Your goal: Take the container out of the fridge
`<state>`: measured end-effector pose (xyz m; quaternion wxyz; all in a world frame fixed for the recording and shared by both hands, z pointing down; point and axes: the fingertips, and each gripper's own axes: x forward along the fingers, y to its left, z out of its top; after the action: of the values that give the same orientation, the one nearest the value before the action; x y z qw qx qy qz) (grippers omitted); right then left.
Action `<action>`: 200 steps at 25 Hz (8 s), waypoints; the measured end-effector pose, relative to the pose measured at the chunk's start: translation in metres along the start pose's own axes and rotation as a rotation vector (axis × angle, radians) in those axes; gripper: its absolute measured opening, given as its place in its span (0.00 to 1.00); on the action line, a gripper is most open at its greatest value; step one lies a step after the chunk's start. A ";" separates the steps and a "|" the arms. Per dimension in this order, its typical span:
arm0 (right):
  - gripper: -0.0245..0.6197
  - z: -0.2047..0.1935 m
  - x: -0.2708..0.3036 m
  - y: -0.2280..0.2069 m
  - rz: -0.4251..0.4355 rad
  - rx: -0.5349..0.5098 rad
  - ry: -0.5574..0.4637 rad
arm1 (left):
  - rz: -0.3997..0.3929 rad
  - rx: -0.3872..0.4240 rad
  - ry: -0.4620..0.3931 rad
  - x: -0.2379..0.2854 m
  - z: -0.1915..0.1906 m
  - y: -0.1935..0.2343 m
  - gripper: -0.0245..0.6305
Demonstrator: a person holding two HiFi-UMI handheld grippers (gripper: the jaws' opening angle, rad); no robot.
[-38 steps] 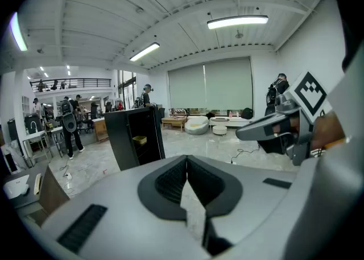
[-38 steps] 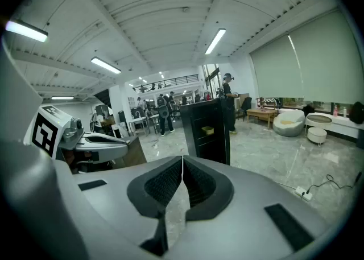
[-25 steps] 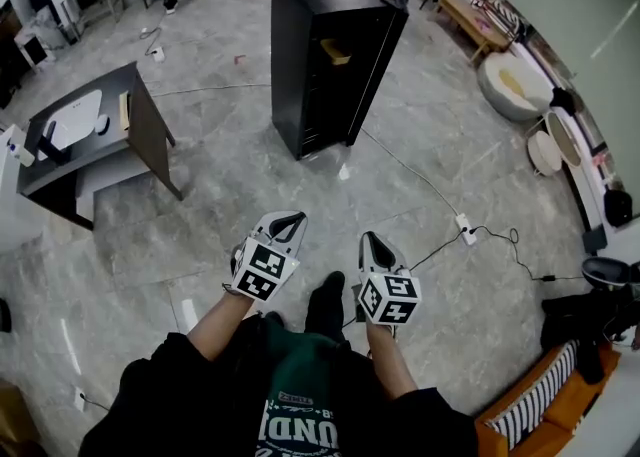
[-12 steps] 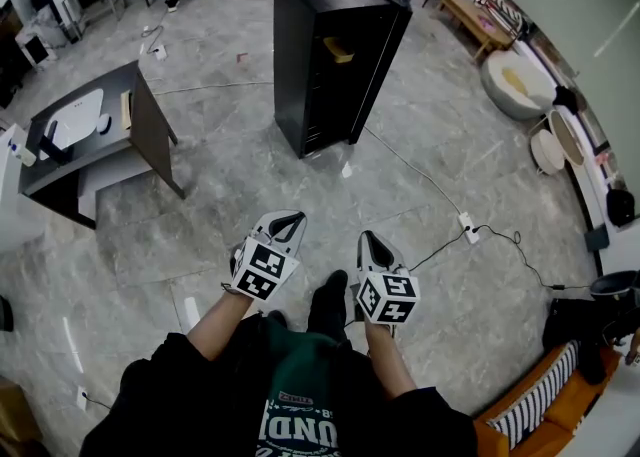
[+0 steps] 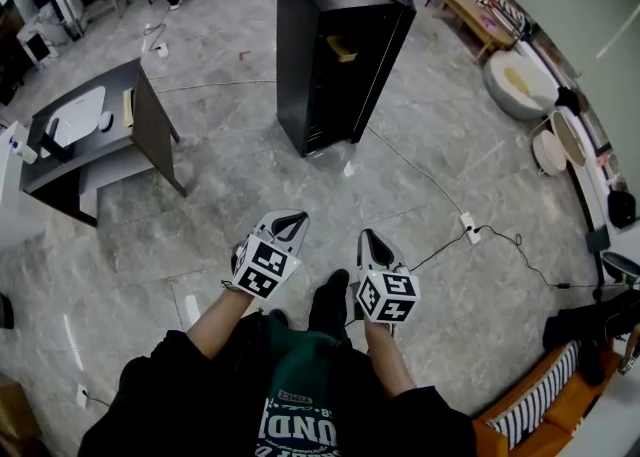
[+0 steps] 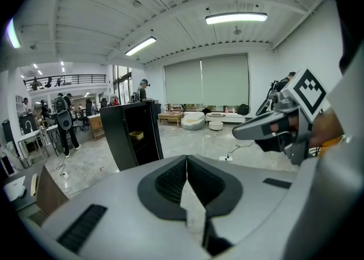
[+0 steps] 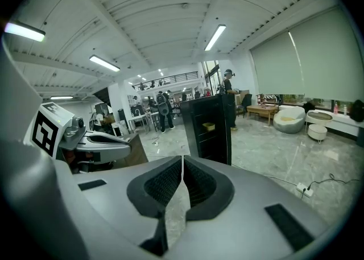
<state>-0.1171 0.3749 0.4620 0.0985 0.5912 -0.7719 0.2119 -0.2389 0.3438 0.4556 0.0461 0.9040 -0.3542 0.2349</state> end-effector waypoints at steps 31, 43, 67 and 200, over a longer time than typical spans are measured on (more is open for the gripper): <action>0.09 0.054 0.116 -0.072 0.113 0.010 0.066 | -0.001 -0.057 0.088 0.114 0.038 0.046 0.06; 0.09 0.080 0.134 -0.130 0.160 -0.012 0.066 | 0.041 -0.105 0.097 0.178 0.065 0.044 0.06; 0.09 0.094 0.133 -0.250 0.060 0.067 0.039 | -0.042 -0.076 0.061 0.292 0.125 0.018 0.06; 0.09 0.188 0.497 -0.358 0.130 0.044 0.260 | 0.026 0.199 0.361 0.631 0.131 0.359 0.29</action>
<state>0.1034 -0.2167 0.5703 0.1708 0.5097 -0.7845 0.3092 -0.0220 -0.3466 0.5990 0.0161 0.8427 -0.3267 0.4276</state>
